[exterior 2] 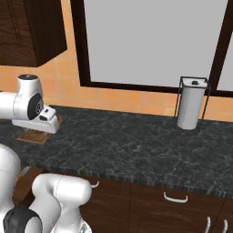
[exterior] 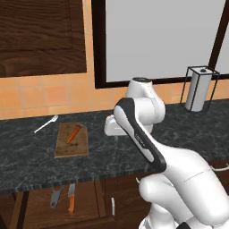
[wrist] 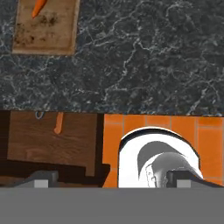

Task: Place the appropriate cutting tool for cutting the carrot skin on the cutting board.

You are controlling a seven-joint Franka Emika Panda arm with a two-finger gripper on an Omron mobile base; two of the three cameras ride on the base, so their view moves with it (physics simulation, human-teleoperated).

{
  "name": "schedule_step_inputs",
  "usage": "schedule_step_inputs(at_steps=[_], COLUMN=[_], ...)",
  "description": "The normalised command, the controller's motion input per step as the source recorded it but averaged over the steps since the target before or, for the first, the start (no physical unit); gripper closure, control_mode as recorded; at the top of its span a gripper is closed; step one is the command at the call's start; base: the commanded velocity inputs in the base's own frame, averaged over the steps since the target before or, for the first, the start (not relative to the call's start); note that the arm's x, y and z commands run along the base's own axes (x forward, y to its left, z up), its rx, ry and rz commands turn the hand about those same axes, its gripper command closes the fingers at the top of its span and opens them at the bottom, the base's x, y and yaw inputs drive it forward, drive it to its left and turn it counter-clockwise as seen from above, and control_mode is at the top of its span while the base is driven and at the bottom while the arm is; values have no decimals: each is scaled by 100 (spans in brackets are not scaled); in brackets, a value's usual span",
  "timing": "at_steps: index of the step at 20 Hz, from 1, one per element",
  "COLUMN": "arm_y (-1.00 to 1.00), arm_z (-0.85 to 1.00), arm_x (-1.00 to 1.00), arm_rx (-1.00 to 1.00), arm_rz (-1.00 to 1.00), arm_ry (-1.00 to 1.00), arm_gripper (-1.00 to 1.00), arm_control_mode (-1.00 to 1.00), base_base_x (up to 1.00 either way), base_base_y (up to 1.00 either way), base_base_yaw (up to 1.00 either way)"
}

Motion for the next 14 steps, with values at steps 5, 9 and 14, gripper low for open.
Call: schedule_step_inputs(at_steps=[5, 9, 14], arm_y=[100, 100, 94], arm_z=[-47, -48, -50], arm_x=[-21, -24, -63], arm_rx=[-6, -15, -20], arm_rz=[0, 0, 1], arm_ry=[21, 14, 1], arm_gripper=[-100, -100, -100], arm_control_mode=[-100, -100, -100], base_base_x=[0, 0, 0], base_base_y=[0, 0, 0], base_base_yaw=[0, 0, 0])
